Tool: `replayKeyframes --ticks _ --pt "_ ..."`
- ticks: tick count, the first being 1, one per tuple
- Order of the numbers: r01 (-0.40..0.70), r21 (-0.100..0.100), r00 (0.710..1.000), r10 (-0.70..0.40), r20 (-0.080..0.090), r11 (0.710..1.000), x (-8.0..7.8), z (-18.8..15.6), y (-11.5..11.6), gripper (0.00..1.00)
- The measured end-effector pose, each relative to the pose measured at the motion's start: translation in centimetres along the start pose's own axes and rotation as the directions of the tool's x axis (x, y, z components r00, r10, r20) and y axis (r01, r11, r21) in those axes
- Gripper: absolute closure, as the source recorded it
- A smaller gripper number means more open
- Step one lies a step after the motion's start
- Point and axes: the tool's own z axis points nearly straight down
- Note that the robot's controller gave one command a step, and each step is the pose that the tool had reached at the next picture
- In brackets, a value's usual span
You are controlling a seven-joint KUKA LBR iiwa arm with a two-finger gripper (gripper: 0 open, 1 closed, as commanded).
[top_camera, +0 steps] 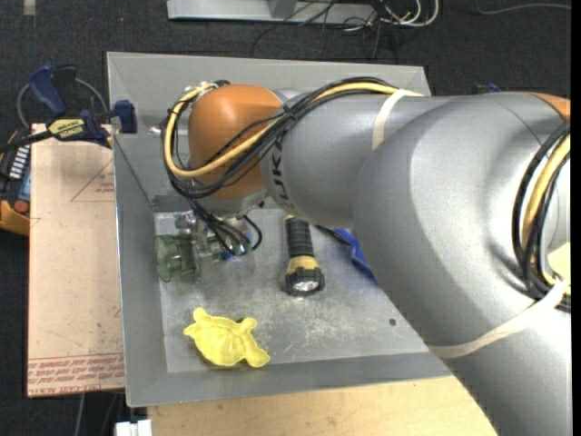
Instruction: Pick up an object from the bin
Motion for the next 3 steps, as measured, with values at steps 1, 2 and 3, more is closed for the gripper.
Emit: replayKeyframes --ticks 1,2,3 --pt "0.000 0.000 1.000 0.000 0.000 1.000 0.0 0.0 0.0 1.00" --pt "-0.002 -0.002 1.000 0.002 -0.005 1.000 0.2 -0.6 0.0 1.00" --pt "-0.001 -0.007 1.000 0.001 -0.008 1.000 0.3 -2.7 0.3 1.00"
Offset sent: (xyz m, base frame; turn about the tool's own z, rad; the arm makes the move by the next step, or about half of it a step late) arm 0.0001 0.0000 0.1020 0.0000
